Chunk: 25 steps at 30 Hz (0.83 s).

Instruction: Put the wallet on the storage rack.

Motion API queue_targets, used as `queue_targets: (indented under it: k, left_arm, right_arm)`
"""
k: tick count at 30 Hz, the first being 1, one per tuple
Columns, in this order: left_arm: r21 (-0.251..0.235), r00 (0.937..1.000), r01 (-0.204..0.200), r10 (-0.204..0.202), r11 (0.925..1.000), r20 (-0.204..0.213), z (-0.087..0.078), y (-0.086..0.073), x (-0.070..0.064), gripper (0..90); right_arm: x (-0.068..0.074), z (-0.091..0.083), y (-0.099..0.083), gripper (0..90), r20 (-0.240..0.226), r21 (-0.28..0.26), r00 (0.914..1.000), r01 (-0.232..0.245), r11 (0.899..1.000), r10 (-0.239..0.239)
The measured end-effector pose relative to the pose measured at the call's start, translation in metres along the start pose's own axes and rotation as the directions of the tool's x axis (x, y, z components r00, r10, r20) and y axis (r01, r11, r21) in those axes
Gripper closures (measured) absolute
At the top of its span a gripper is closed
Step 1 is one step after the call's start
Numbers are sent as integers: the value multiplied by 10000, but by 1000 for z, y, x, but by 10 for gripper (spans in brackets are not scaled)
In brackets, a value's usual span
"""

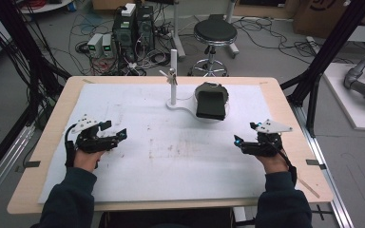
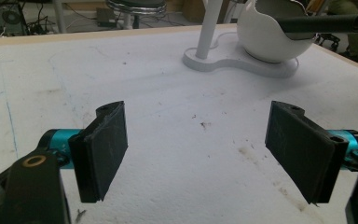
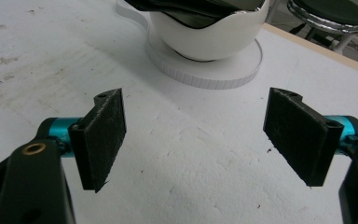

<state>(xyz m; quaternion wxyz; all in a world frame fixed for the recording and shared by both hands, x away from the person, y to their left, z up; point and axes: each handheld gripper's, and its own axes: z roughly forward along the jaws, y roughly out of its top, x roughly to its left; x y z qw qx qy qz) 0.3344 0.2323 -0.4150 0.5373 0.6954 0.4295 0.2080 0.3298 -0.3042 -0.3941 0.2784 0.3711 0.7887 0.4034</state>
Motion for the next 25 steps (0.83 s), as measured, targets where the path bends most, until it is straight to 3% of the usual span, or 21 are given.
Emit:
queue_targets:
  k: [4,25]
  left_arm:
    - [-22,10000,-43,43,10000,22,-1,0,-2,209]
    - [-3,10000,23,-23,10000,-38,4,-2,0,209]
  right_arm:
    - [0,0,-1,215,34,-185,10000,35,9998,-34]
    - [-2,2,-6,217,-76,-117,9999,101,9999,-102]
